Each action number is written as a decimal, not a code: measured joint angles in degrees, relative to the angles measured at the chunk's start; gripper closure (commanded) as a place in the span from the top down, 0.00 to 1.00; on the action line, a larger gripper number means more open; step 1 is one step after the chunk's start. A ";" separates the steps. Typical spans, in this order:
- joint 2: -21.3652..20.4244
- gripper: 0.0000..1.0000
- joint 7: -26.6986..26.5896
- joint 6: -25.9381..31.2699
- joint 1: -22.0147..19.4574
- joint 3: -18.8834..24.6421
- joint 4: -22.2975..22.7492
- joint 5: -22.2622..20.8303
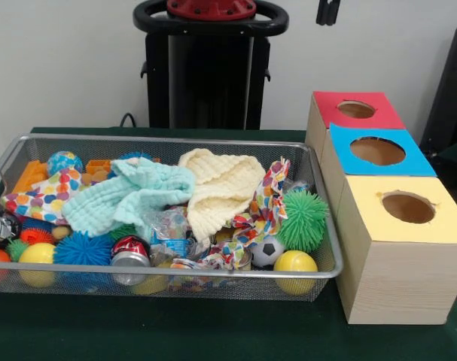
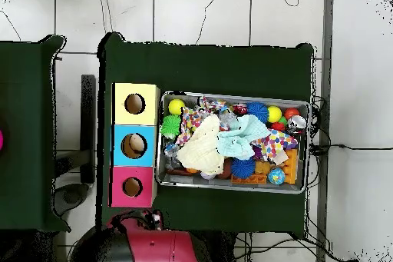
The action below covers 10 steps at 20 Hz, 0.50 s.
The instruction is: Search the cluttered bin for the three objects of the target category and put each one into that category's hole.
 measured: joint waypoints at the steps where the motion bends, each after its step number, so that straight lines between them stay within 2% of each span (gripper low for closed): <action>1: 0.00 0.00 0.00 -0.01 -0.01 -0.26 0.00 0.00; 6: 0.00 0.00 0.00 0.00 -0.83 -1.23 0.01 0.09; 10: 0.22 0.00 0.00 -0.01 -4.24 -1.26 0.00 0.17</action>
